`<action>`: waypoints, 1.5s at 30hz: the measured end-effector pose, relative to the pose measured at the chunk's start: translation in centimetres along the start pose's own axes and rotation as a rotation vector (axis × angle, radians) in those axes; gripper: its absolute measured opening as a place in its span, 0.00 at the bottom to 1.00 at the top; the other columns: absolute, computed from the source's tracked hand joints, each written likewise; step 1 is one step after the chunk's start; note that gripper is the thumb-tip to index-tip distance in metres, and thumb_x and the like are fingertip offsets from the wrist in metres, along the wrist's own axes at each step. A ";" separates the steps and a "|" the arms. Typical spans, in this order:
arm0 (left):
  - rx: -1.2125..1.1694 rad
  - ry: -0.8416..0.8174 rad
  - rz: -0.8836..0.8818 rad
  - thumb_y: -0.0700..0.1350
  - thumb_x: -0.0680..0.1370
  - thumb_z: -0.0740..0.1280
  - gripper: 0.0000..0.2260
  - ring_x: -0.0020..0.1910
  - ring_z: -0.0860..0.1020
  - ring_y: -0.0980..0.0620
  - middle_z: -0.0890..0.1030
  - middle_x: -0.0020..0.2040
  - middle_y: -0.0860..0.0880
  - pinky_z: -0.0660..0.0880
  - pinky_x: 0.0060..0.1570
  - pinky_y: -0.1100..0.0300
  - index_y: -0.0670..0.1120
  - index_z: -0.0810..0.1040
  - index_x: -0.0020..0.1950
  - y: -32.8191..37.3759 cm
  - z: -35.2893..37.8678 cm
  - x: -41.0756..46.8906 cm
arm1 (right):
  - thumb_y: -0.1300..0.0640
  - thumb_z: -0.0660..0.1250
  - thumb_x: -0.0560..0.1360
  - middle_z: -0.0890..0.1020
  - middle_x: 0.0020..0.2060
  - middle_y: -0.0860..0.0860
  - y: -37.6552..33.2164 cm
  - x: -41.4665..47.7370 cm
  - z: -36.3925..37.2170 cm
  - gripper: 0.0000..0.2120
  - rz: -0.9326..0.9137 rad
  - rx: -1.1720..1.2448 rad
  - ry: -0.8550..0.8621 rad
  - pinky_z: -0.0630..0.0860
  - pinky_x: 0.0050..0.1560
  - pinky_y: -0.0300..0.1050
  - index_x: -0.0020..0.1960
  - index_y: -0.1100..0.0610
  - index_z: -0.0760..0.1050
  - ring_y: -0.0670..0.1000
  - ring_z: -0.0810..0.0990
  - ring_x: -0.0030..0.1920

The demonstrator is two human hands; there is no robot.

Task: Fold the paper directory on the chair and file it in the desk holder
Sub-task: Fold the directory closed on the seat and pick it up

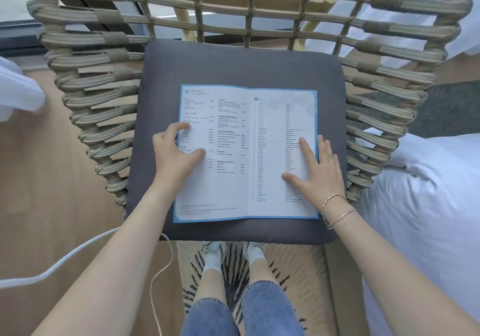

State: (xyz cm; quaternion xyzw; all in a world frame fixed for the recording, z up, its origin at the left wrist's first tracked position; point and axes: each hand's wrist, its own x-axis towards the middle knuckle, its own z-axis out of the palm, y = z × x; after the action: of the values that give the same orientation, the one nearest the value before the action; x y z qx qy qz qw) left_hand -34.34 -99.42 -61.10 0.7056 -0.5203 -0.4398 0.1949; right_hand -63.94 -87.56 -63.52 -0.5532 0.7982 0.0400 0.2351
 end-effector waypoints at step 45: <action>0.722 -0.276 0.767 0.46 0.82 0.54 0.23 0.76 0.59 0.41 0.62 0.77 0.39 0.55 0.75 0.46 0.40 0.62 0.76 2.7 14.8 -3.5 | 0.52 0.50 0.80 0.60 0.78 0.54 0.6 1.3 1.6 0.26 -0.083 0.088 0.213 0.52 0.76 0.56 0.78 0.52 0.58 0.57 0.55 0.78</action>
State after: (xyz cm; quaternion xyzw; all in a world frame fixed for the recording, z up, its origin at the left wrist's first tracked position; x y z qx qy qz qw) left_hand -48.36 -94.63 -65.62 0.4228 -0.8792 -0.2189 0.0165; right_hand -64.29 -87.93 -65.58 -0.5760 0.7960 -0.0639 0.1745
